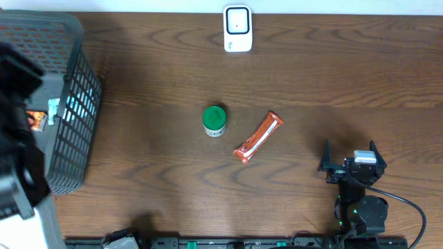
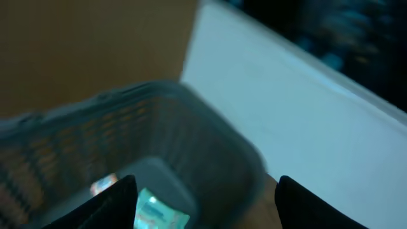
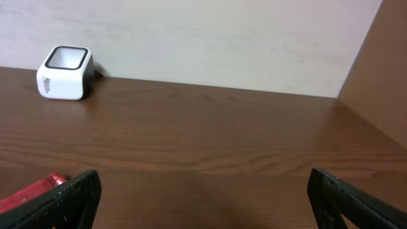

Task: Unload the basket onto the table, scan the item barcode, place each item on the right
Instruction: 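Move the snack bar under the scanner and drop it beside the bottle, then reach the left gripper into the basket and grasp the Kleenex pack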

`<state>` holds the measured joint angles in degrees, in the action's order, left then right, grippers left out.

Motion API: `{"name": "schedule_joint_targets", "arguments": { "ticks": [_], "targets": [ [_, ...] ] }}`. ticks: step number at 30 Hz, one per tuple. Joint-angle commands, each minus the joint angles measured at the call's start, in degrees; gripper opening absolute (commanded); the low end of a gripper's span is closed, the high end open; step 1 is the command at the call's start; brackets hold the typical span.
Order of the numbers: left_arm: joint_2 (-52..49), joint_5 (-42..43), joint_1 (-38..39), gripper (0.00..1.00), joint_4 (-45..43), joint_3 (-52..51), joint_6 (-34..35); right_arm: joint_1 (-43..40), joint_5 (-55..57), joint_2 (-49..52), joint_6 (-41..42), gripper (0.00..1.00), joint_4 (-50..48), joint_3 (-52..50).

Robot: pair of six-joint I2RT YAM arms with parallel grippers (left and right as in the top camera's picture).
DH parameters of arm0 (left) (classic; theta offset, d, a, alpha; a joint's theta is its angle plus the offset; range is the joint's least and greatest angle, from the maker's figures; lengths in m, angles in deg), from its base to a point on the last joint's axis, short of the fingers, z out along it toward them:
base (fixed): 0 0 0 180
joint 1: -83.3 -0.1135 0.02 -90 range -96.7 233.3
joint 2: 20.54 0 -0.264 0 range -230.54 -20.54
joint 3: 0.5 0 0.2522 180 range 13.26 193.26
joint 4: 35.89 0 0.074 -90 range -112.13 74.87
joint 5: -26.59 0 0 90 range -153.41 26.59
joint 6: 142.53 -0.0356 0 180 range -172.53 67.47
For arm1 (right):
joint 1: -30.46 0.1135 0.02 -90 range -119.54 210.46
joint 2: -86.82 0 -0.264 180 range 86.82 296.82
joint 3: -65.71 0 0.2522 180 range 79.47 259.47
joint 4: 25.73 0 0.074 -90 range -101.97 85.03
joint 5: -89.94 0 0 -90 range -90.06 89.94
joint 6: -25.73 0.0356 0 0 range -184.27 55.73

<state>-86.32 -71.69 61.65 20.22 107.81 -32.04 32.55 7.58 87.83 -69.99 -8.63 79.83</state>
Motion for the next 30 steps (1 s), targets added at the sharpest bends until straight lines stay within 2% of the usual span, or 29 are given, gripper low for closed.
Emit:
{"name": "schedule_joint_targets", "arguments": {
  "ticks": [1, 4, 6, 11, 16, 25, 30],
  "targets": [
    [-6.56, 7.69, -8.87, 0.74, 1.36, -0.35, 11.72, 0.11, 0.22, -0.11, -0.76, 0.99, 0.22, -0.04],
    [-12.59, 12.55, -13.18, 0.74, 2.34, -0.35, 12.83, 0.11, 0.22, -0.11, -0.76, 0.99, 0.22, -0.04],
    [-16.09, 12.31, -14.19, 0.74, 3.28, -0.35, 12.83, 0.11, 0.22, -0.11, -0.76, 0.99, 0.2, -0.04],
    [-25.2, 7.08, -14.34, 0.84, 4.09, -0.35, 12.81, 0.11, 0.22, -0.11, -0.76, 0.99, 0.2, -0.04],
    [-33.62, 5.01, -14.34, 0.85, 4.15, -0.35, 12.7, 0.11, 0.22, -0.11, -0.76, 0.99, 0.22, -0.04],
    [-42.91, -4.09, -14.34, 0.87, 4.31, -0.35, 21.31, 0.11, 0.22, -0.11, -0.76, 0.99, 0.22, -0.04],
    [-48.22, -4.46, -14.4, 0.88, 2.45, -0.35, 22.05, 0.11, 0.22, -0.11, -0.76, 0.99, 0.22, -0.04]
  ]
}}
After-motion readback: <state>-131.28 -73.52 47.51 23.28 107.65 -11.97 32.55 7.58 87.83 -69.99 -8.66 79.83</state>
